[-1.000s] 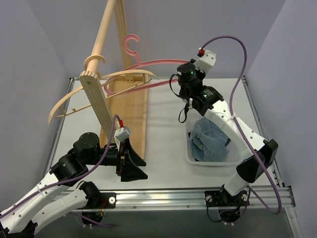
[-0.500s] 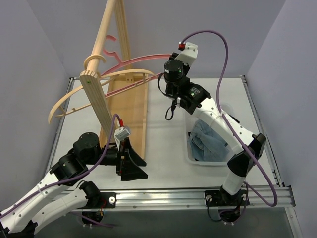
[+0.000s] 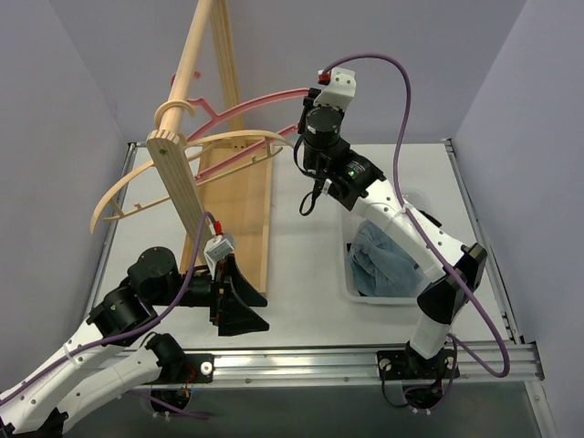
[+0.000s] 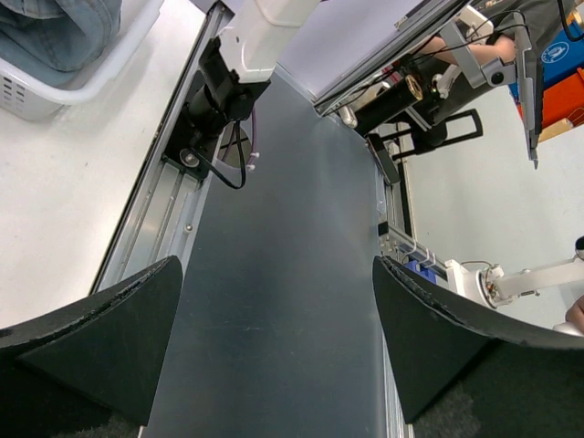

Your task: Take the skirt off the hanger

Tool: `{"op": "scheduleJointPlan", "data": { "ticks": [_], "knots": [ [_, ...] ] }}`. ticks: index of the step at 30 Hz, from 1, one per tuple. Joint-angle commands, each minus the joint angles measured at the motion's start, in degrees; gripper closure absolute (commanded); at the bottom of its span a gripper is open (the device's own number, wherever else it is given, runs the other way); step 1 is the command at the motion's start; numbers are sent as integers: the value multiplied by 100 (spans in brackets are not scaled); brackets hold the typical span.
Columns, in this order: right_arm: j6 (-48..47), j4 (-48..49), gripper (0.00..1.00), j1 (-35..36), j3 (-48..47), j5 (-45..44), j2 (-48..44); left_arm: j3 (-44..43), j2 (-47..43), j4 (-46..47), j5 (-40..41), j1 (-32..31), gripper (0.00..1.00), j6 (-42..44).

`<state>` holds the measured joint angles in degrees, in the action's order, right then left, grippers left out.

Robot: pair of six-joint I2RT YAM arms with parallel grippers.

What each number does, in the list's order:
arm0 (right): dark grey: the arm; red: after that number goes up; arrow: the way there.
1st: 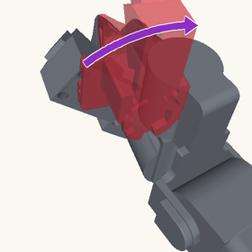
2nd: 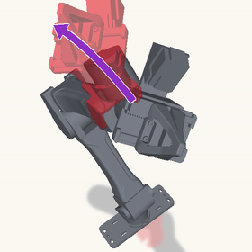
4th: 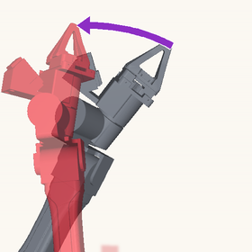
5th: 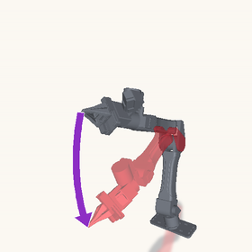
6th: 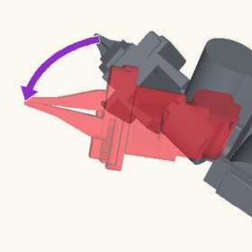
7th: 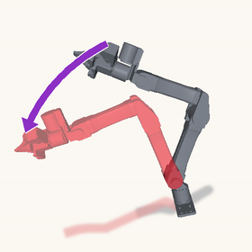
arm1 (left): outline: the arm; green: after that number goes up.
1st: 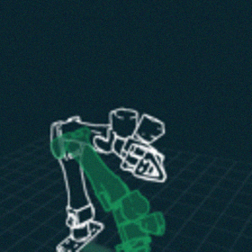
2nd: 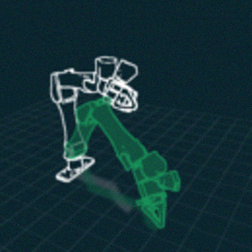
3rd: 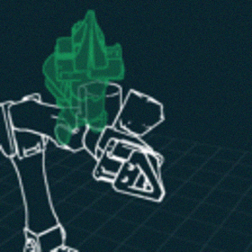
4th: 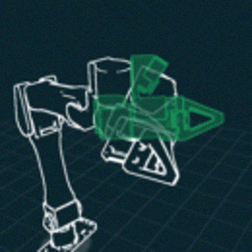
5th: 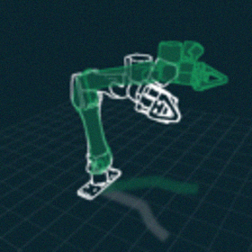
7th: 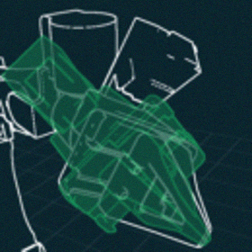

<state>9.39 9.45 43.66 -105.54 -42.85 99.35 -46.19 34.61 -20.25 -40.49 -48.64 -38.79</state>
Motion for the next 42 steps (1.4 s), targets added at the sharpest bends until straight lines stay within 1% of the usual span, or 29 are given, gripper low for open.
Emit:
{"op": "scheduleJointPlan", "data": {
  "ticks": [1, 6, 13, 22, 32, 36, 42],
  "knots": [
    [-130, 689, 100, 46, -28, 232, -39, 40, 11, 241, -20, 13, 6, 11],
    [10, 891, 100, 46, -37, 339, -74, 32, 46, 276, -47, 13, 6, 20],
    [2, 1076, 100, 55, -274, 549, 14, 84, 20, 267, -29, 13, 6, 3],
    [28, 1339, 100, 73, -310, 690, -12, 49, 28, 223, -55, 13, 6, 11],
    [19, 1410, 100, 125, -591, 655, 5, 32, 54, 197, -12, 13, 6, -6],
    [19, 1314, 100, 125, -696, 506, 14, 23, 81, 197, -20, 13, 6, -15],
    [54, 1471, 100, 125, -249, 322, -267, 5, 116, 162, -38, 13, 6, -24]
  ]
}}
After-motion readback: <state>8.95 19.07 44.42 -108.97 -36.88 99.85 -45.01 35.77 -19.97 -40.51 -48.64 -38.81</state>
